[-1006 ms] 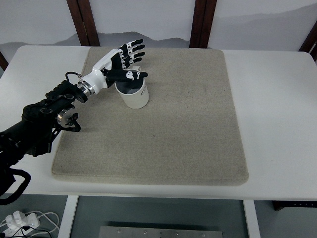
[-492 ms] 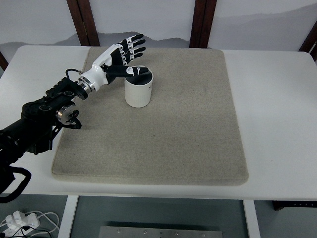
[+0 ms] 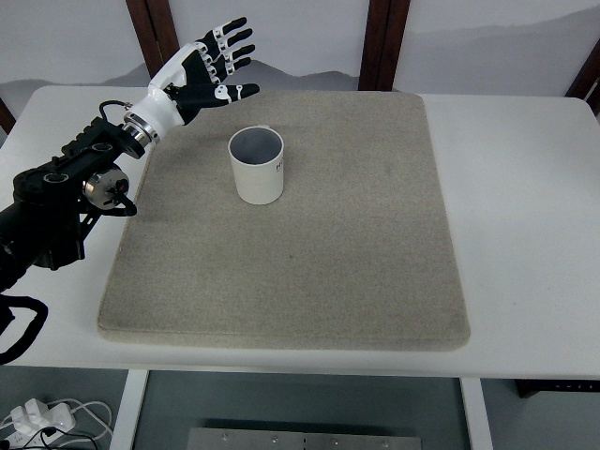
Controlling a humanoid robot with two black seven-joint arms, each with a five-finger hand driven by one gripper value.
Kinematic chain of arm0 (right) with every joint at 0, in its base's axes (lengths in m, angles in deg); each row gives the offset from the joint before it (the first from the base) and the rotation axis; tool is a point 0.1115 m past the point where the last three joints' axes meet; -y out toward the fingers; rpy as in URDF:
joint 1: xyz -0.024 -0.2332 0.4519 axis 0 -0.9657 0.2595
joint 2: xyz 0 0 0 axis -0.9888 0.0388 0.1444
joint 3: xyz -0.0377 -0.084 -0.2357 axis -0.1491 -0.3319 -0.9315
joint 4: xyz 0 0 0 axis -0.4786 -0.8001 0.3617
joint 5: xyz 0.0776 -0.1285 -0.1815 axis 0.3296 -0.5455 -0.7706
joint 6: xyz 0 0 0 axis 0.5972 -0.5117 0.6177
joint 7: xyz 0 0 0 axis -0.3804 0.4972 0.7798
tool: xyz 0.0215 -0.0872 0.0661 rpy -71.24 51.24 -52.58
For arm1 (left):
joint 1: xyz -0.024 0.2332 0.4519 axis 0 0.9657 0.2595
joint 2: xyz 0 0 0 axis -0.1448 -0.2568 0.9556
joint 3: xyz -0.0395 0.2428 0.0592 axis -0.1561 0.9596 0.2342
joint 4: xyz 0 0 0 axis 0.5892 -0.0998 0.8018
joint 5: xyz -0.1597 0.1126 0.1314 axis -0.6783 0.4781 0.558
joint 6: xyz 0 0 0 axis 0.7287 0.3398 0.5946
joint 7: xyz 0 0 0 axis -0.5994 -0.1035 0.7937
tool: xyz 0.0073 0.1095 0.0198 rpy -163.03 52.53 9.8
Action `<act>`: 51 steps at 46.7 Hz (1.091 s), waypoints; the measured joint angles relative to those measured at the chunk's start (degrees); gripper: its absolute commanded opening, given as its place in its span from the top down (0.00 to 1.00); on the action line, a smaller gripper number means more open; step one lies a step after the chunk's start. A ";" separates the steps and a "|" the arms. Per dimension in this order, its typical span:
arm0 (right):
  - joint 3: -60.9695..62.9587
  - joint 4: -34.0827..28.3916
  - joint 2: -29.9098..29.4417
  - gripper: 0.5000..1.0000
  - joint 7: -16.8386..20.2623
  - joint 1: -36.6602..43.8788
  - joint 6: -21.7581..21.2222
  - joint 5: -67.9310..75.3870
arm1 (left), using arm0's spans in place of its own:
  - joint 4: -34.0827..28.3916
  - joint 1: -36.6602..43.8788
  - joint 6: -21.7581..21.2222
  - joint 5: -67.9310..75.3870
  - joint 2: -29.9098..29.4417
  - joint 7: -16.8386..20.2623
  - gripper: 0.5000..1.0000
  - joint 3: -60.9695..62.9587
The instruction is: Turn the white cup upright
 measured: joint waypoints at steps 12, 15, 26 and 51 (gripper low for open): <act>0.05 -0.02 0.00 0.10 0.00 0.00 0.00 0.00 | -0.53 0.03 0.20 -5.07 -1.24 0.00 0.01 -1.89; 0.02 -0.01 0.00 0.10 0.00 0.00 0.00 0.00 | -0.59 0.06 -0.08 -7.34 -1.36 0.00 0.01 -1.89; 0.24 0.00 0.00 0.10 0.00 0.00 0.00 0.00 | -3.10 0.55 -0.49 -13.36 -1.47 0.00 0.01 -1.87; 0.41 -0.05 0.00 0.10 0.00 -0.25 -0.02 0.08 | -8.00 0.95 -0.75 -25.03 -1.40 -0.53 0.01 -1.95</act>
